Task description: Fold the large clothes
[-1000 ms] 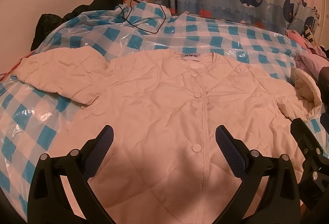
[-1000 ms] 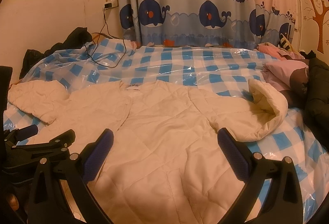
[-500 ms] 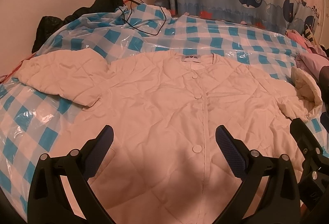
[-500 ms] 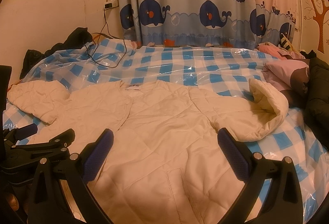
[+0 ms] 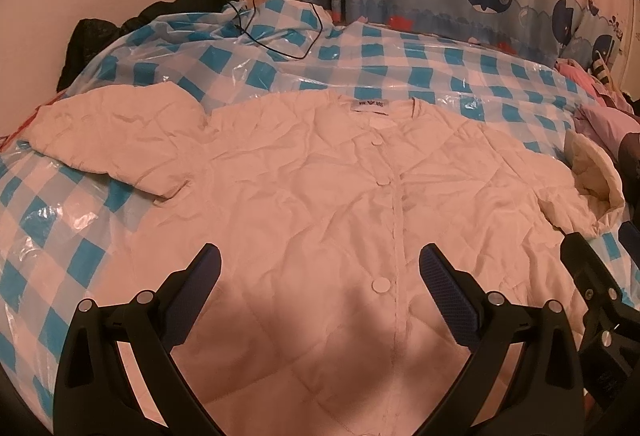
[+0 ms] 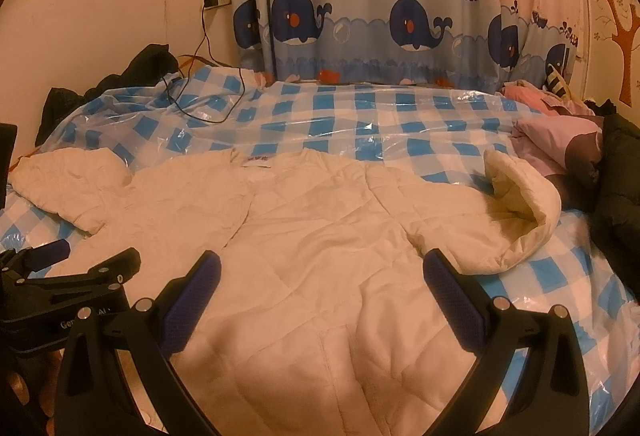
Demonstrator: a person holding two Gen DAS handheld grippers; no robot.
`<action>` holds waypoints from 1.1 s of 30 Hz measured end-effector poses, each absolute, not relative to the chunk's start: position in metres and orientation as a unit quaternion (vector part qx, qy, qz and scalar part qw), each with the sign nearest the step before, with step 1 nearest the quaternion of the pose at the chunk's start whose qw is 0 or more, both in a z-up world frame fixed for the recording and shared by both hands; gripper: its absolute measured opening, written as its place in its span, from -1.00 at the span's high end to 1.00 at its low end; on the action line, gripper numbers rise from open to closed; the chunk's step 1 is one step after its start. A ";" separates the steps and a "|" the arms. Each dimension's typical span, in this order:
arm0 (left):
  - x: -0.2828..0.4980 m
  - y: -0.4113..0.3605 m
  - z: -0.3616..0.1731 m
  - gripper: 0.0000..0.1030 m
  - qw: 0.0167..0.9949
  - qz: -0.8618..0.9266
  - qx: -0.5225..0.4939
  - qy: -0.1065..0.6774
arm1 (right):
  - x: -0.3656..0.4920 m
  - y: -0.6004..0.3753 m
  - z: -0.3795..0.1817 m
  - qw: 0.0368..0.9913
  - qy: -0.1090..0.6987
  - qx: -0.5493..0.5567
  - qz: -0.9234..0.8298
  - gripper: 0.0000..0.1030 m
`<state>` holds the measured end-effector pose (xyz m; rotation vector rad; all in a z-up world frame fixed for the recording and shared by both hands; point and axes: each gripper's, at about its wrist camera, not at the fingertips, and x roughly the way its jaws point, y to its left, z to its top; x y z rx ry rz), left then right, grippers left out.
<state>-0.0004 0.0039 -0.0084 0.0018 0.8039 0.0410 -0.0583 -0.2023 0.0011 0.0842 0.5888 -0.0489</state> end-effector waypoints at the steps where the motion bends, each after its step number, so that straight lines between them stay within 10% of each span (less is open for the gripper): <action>1: 0.000 0.003 -0.009 -0.86 0.919 0.019 0.001 0.393 | -0.059 -0.203 0.001 0.956 0.290 0.044 -0.022 -0.90; 33: -0.001 0.000 -0.013 -0.86 0.920 0.023 0.009 0.391 | -0.056 -0.206 0.001 0.954 0.294 0.046 -0.016 -0.90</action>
